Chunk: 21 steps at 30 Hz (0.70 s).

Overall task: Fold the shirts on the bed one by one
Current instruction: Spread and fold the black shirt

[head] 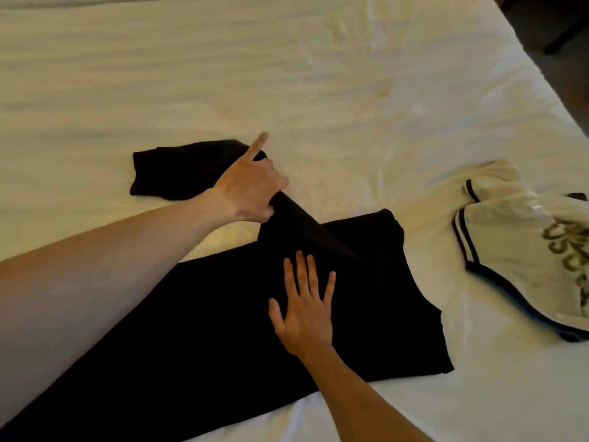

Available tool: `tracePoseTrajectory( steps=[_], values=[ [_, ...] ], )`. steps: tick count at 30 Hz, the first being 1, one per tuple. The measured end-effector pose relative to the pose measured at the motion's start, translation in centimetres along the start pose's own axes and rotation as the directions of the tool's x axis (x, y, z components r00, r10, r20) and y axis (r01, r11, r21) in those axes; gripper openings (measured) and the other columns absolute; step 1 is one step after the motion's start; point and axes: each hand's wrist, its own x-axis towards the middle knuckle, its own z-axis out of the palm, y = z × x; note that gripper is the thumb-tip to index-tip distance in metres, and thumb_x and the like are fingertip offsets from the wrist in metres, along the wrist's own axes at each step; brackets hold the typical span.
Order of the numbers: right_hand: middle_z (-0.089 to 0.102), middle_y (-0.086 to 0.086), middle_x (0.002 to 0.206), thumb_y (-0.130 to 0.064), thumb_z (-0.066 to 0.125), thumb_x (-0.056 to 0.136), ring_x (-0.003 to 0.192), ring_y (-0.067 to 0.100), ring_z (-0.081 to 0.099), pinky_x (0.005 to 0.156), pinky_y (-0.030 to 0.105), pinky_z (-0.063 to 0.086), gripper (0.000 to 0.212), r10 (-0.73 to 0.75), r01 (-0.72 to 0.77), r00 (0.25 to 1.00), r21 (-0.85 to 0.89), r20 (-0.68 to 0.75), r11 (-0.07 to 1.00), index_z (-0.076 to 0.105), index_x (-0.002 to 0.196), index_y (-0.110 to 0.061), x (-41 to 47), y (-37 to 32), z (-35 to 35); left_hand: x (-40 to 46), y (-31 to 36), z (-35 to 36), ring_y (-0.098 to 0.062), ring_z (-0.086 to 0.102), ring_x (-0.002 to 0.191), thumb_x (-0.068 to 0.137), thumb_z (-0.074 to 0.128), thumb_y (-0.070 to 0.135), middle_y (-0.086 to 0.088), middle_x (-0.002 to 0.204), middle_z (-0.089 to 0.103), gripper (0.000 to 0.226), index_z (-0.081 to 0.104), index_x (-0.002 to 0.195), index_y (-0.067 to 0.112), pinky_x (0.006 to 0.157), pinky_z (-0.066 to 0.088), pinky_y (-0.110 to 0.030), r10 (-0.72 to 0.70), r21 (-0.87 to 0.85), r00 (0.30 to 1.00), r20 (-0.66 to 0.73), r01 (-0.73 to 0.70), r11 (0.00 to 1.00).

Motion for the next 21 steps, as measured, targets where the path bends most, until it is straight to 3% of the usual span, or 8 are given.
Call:
tracePoseTrajectory(
  steps=[2, 4, 8, 11, 14, 16, 18, 21],
  values=[
    [0.008, 0.008, 0.166, -0.056, 0.038, 0.094, 0.153, 0.026, 0.003, 0.118, 0.063, 0.001, 0.079, 0.004, -0.004, 1.000, 0.002, 0.008, 1.000, 0.014, 0.159, -0.019, 0.0, 0.0, 0.0, -2.2, 0.7, -0.5, -0.023, 0.057, 0.060, 0.072, 0.059, 0.041, 0.000, 0.059, 0.059, 0.028, 0.058, 0.076, 0.013, 0.116, 0.030, -0.049, 0.083, -0.048, 0.975, -0.208, -0.094, 0.994],
    [0.026, 0.010, 0.161, -0.057, 0.037, 0.095, 0.151, 0.029, 0.017, 0.119, 0.064, 0.003, 0.073, 0.012, -0.012, 1.000, 0.008, 0.024, 1.000, 0.025, 0.156, -0.019, -0.1, 0.0, -0.2, -5.7, 2.2, -0.3, -0.025, 0.058, 0.059, 0.070, 0.057, 0.049, -0.002, 0.057, 0.061, 0.039, 0.060, 0.079, 0.012, 0.098, 0.042, -0.047, 0.083, -0.019, 0.969, -0.231, -0.089, 0.996],
    [0.041, 0.004, 0.151, -0.056, 0.038, 0.095, 0.145, 0.030, 0.029, 0.120, 0.060, 0.000, 0.061, 0.036, -0.037, 0.999, 0.048, 0.027, 0.998, 0.038, 0.148, -0.025, -0.2, -0.1, -0.3, -12.9, 4.5, 2.7, -0.025, 0.059, 0.096, 0.071, 0.069, 0.050, 0.001, 0.090, 0.068, 0.043, 0.063, 0.101, 0.020, 0.089, 0.031, -0.049, -0.255, 0.120, 0.959, 0.121, 0.241, 0.963],
    [0.045, 0.004, 0.148, -0.056, 0.037, 0.094, 0.144, 0.029, 0.027, 0.120, 0.059, -0.002, 0.060, 0.040, -0.040, 0.999, 0.025, 0.020, 0.999, 0.042, 0.146, -0.025, -0.2, -0.3, -0.2, -16.1, 4.1, 4.3, -0.033, 0.051, 0.116, 0.061, 0.083, 0.041, -0.010, 0.116, 0.060, 0.049, 0.069, 0.099, 0.013, 0.097, 0.032, -0.058, -0.418, 0.054, 0.901, 0.118, 0.414, 0.909],
    [0.046, 0.006, 0.148, -0.055, 0.034, 0.095, 0.144, 0.031, 0.028, 0.119, 0.059, -0.004, 0.059, 0.043, -0.043, 0.999, 0.002, 0.027, 0.999, 0.041, 0.145, -0.025, -0.3, -0.4, -0.2, -17.4, 3.0, 5.8, -0.032, 0.037, 0.142, 0.067, 0.086, 0.030, -0.011, 0.131, 0.056, 0.054, 0.064, 0.111, 0.008, 0.118, 0.009, -0.065, -0.413, -0.092, 0.905, 0.101, 0.421, 0.902],
    [0.043, 0.007, 0.150, -0.055, 0.034, 0.095, 0.145, 0.032, 0.026, 0.119, 0.061, -0.002, 0.059, 0.037, -0.037, 0.999, -0.028, 0.027, 0.999, 0.037, 0.146, -0.025, -0.3, -0.5, -0.3, -17.7, 2.0, 6.2, -0.032, 0.050, 0.131, 0.069, 0.082, 0.009, -0.011, 0.119, 0.060, 0.049, 0.060, 0.113, 0.006, 0.118, 0.021, -0.061, -0.367, -0.221, 0.930, -0.016, 0.355, 0.908],
    [0.042, 0.008, 0.151, -0.055, 0.032, 0.096, 0.145, 0.033, 0.026, 0.119, 0.063, 0.001, 0.060, 0.042, -0.040, 0.998, -0.052, 0.035, 0.998, 0.036, 0.147, -0.024, -0.1, -0.6, -0.4, -17.8, 0.9, 5.5, -0.031, 0.058, 0.102, 0.066, 0.073, -0.003, -0.011, 0.107, 0.055, 0.052, 0.057, 0.114, 0.006, 0.094, 0.051, -0.047, -0.377, -0.394, 0.904, -0.200, 0.278, 0.876],
    [0.042, 0.011, 0.152, -0.057, 0.025, 0.096, 0.146, 0.035, 0.026, 0.117, 0.064, 0.003, 0.066, 0.075, -0.066, 0.992, -0.082, 0.104, 0.994, 0.040, 0.148, -0.018, -0.2, -0.9, -0.8, -18.4, 0.5, 3.8, -0.025, 0.048, 0.085, 0.078, 0.050, -0.001, -0.010, 0.099, 0.047, 0.047, 0.057, 0.123, 0.012, 0.076, 0.038, -0.031, -0.360, -0.352, 0.807, -0.469, 0.203, 0.914]
  ],
)
